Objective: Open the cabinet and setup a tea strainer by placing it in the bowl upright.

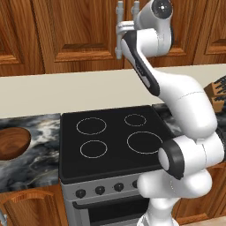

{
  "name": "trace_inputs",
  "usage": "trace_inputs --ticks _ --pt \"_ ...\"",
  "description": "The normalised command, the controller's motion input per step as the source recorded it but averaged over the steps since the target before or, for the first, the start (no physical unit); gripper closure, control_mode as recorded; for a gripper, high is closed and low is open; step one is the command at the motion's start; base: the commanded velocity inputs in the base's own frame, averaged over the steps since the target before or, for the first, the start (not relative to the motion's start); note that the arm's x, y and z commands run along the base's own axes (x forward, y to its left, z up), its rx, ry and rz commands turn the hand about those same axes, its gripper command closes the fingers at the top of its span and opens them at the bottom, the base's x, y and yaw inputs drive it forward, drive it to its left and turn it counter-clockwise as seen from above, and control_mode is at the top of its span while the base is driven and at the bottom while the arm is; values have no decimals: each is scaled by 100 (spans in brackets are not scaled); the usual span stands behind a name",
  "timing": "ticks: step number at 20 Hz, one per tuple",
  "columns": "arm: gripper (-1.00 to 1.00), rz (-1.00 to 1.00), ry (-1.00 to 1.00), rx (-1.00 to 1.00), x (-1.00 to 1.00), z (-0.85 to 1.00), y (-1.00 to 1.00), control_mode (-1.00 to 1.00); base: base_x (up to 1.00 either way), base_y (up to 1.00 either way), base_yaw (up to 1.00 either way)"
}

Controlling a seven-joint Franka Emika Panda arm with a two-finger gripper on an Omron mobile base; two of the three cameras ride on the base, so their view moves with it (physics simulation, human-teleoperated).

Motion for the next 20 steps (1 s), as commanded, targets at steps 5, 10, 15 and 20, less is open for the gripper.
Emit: trace_inputs --ticks 5,10,15,20 --pt "-100 0 0 0 36 0 3 -100 0 0 0" --pt "100 0 -1 0 30 0 0 -100 0 0 0" --pt "100 0 0 0 27 -1 0 -100 0 0 0" --pt "100 0 0 0 2 0 0 -100 0 0 0"
